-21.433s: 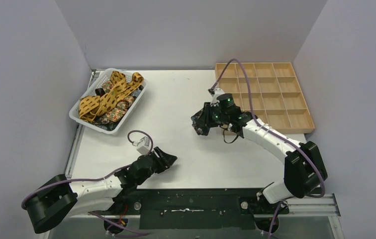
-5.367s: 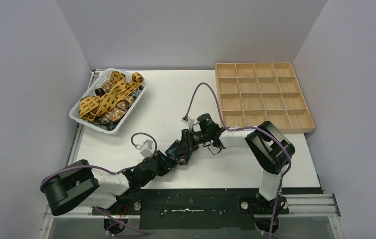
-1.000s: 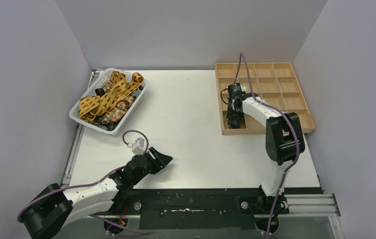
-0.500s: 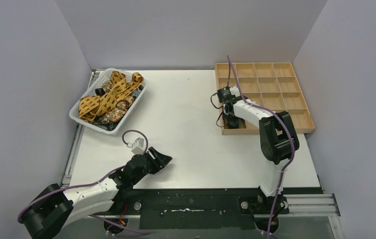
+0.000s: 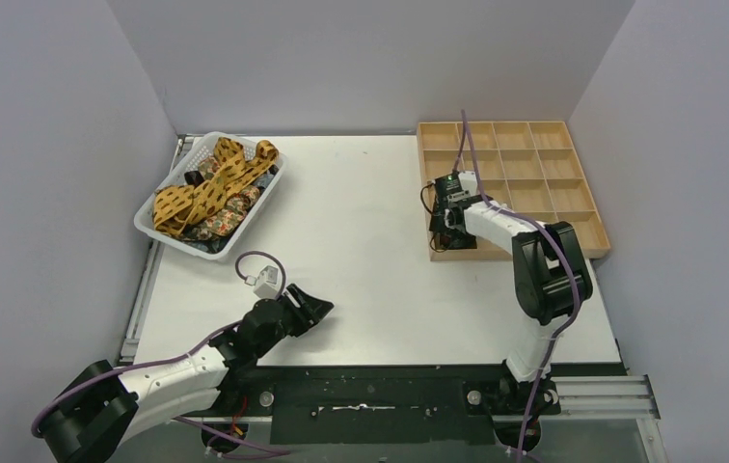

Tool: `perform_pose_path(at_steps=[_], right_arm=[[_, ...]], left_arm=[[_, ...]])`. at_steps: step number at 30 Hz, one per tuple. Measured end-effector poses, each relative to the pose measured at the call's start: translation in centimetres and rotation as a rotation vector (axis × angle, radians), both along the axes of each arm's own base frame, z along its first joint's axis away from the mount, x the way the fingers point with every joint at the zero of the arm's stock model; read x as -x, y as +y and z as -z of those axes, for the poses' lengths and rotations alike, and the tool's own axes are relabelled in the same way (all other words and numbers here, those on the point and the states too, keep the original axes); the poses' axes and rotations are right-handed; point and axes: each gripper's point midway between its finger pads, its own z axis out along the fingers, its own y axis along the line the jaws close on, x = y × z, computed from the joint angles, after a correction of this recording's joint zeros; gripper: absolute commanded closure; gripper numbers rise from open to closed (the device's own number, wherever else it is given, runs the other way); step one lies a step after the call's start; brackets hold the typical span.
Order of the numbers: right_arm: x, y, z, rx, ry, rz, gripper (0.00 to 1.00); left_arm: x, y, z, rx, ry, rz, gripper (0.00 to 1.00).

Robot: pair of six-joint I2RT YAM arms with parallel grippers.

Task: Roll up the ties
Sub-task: Place the tie in the storage box.

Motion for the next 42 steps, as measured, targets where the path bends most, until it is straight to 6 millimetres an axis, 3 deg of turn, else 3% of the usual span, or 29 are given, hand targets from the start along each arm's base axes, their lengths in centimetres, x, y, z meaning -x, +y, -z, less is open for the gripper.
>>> perform_pose_path(at_steps=[6,15,18,23,29,32,37,42], right_arm=[[0.3,0.1,-1.0,-0.031,-0.002,-0.007,0.19],[0.4,0.6,-4.3,-0.072,-0.047,-0.031,0.15],[0.5,0.8,-5.1,-0.083,-0.057,-0.047,0.22],[0.8,0.9,-6.3,-0.085,-0.071,-0.075,0.43],[0.9,1.5,-6.4,-0.107,-0.065,-0.105,0.60],[1.0,1.7,-6.3,-0.114,-0.061,-0.114,0.78],[0.7,1.8,-4.6,-0.102,-0.026,-0.119,0.87],[0.6,2.3,-2.1,-0.074,0.029,-0.131,0.86]], left_arm=[[0.0,0.1,0.1,-0.002,0.002,-0.003,0.50],[0.1,0.1,0.6,-0.019,0.016,0.006,0.50],[0.2,0.1,0.6,-0.019,0.017,0.009,0.50],[0.2,0.1,0.6,-0.018,0.018,0.012,0.50],[0.3,0.1,0.7,-0.021,0.020,0.013,0.50],[0.3,0.1,0.7,-0.021,0.020,0.013,0.50],[0.3,0.1,0.7,-0.022,0.021,0.013,0.50],[0.3,0.1,0.7,-0.022,0.021,0.013,0.50]])
